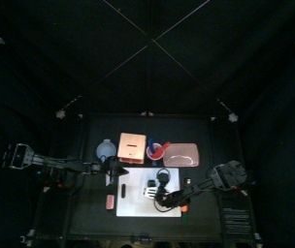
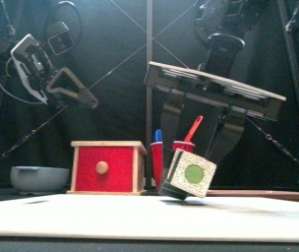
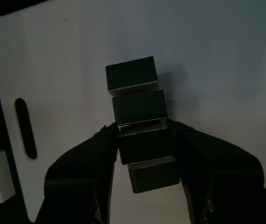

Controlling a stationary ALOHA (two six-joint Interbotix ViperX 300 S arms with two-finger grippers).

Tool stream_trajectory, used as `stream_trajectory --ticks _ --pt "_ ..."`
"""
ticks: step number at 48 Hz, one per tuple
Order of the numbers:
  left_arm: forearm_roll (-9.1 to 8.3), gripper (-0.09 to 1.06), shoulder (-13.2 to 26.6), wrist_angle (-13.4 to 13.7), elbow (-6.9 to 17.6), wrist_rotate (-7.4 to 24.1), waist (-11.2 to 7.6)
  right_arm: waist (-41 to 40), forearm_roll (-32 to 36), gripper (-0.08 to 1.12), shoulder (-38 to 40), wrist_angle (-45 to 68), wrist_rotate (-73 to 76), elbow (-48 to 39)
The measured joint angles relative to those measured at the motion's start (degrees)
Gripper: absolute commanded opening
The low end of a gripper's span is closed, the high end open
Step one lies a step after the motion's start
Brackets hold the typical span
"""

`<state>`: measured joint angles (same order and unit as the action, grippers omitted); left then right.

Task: Place sushi on board then cut the sushi with the knife then place the pieces on the plate
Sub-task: Pick knife at handle with right hand

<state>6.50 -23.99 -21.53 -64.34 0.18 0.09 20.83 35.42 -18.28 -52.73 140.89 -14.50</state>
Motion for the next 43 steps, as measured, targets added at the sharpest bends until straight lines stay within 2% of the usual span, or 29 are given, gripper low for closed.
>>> stream_trajectory --ticks 6,20,30,43 --pt "0.0 -0.02 -1.23 0.0 -1.05 -0.18 -0.09 0.09 -0.44 0.71 -0.26 0.0 -0.09 0.26" --pt "0.09 -0.02 -4.39 0.0 -2.72 -0.09 0.0 -0.09 -0.35 0.91 -0.26 1.93 -0.53 0.35" --pt "0.09 -0.02 -6.33 0.0 -3.69 -0.18 -0.09 -0.18 -0.44 0.92 -0.26 2.29 -2.46 0.35" --pt "0.09 -0.02 -6.86 0.0 -4.13 -0.18 0.0 -0.09 0.0 0.92 1.85 0.79 -6.5 0.35"
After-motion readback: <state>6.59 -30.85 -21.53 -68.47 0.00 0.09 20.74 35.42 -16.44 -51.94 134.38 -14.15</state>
